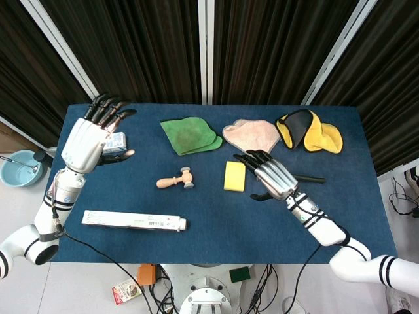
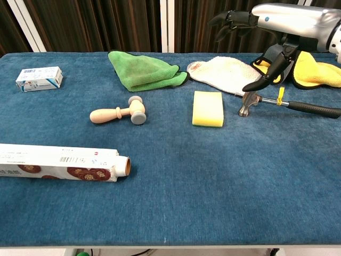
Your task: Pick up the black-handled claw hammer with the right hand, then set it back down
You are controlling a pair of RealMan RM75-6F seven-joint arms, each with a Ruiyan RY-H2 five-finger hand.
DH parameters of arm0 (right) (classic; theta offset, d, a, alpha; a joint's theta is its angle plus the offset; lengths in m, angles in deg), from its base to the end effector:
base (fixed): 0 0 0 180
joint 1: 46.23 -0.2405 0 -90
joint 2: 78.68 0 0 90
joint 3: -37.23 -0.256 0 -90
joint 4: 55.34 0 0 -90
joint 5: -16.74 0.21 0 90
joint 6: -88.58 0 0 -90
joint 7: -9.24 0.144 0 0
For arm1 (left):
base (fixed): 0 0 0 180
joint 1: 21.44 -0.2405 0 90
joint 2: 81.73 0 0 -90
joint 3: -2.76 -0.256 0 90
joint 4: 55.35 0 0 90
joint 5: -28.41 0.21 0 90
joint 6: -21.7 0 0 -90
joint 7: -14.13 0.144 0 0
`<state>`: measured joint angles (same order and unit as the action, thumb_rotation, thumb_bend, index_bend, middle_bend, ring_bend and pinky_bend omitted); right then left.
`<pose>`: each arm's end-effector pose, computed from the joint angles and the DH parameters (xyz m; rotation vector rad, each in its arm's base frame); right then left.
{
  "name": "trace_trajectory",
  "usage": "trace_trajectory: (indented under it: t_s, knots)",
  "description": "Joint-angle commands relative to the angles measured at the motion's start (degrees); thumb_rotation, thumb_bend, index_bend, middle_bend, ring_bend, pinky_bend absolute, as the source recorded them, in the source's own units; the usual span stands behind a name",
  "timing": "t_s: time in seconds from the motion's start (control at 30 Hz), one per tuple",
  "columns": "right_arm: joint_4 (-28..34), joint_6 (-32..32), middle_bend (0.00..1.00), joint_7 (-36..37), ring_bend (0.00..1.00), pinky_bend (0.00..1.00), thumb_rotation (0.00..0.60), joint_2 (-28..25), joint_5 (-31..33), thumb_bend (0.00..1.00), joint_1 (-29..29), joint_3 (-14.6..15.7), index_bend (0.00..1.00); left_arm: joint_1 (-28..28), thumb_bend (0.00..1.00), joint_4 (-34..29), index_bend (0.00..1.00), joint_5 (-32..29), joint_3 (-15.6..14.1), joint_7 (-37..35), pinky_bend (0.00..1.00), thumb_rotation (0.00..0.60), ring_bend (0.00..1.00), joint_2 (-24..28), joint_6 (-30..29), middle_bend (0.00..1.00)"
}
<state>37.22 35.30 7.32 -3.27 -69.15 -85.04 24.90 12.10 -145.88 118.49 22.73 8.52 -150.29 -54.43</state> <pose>-0.1311 -0.3310 0.0475 2.0139 -0.8441 1.1518 -0.1334 0.3463 0.1637 -1.5875 -0.5554 -1.5242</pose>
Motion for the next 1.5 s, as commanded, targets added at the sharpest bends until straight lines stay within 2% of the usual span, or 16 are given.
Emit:
trace_trajectory:
  t_s: [0.03,0.27,0.53,0.7,0.77,0.9,0.97,1.17,1.5]
  knots:
    - [-0.12,0.16,0.16,-0.32,0.08,0.15,0.6,0.24,0.48,0.07,-0.41,0.13,0.08,0.31,0.04,0.35,0.21,-0.49,-0.16,-0.3,0.08,0.6,0.08,-0.04,0.07,0.14]
    - [1.2,-3.73,0.16,-1.64,0.08,0.15,0.6,-2.06,1.96,0.07,1.76,0.81,0.08,-1.43,0.04,-1.07,0.21,-3.39,-2.01,-0.05,0.08,0.6,0.08,2.65,0.98,0.14]
    - [4.08,-11.78,0.16,-2.92,0.08,0.15,0.6,-11.39,7.12,0.05,11.46,4.08,0.08,-9.2,0.04,-5.44,0.21,-8.11,-8.19,3.65,0.08,0.6,0.08,7.62,0.29,0.14]
    - [0.13,-9.61,0.15,-1.83,0.08,0.15,0.6,-13.38,11.61,0.05,13.85,5.96,0.08,-13.78,0.04,-6.13,0.21,-8.41,-12.06,6.15,0.08,0.6,0.08,7.67,-2.38,0.14]
    - [-2.3,-7.39,0.15,-2.29,0.07,0.14,0.6,-12.72,13.52,0.05,13.55,6.32,0.11,-15.31,0.04,-6.62,0.21,-8.12,-13.37,6.74,0.08,0.6,0.08,7.29,-3.44,0.14]
    - [-7.48,-2.3,0.16,-1.95,0.07,0.14,0.6,-9.14,16.22,0.16,11.41,6.01,0.18,-17.13,0.04,-7.14,0.21,-5.67,-15.12,7.3,0.08,0.6,0.08,5.74,-5.73,0.14]
    - [-10.03,0.22,0.18,-1.13,0.07,0.14,0.6,-6.65,16.59,0.17,9.85,5.65,0.2,-17.6,0.04,-7.45,0.21,-4.26,-15.74,8.05,0.08,0.6,0.08,5.27,-6.54,0.14]
    - [-16.44,4.03,0.2,-1.65,0.07,0.14,0.6,0.67,15.58,0.17,5.81,5.1,0.22,-17.86,0.04,-8.63,0.21,-2.14,-16.09,8.22,0.08,0.6,0.08,5.01,-7.21,0.14]
    - [-22.65,6.52,0.29,-4.07,0.11,0.14,0.6,7.82,15.86,0.24,2.22,4.62,0.34,-17.85,0.04,-8.2,0.21,-2.98,-15.7,7.93,0.08,0.6,0.08,5.01,-6.07,0.14]
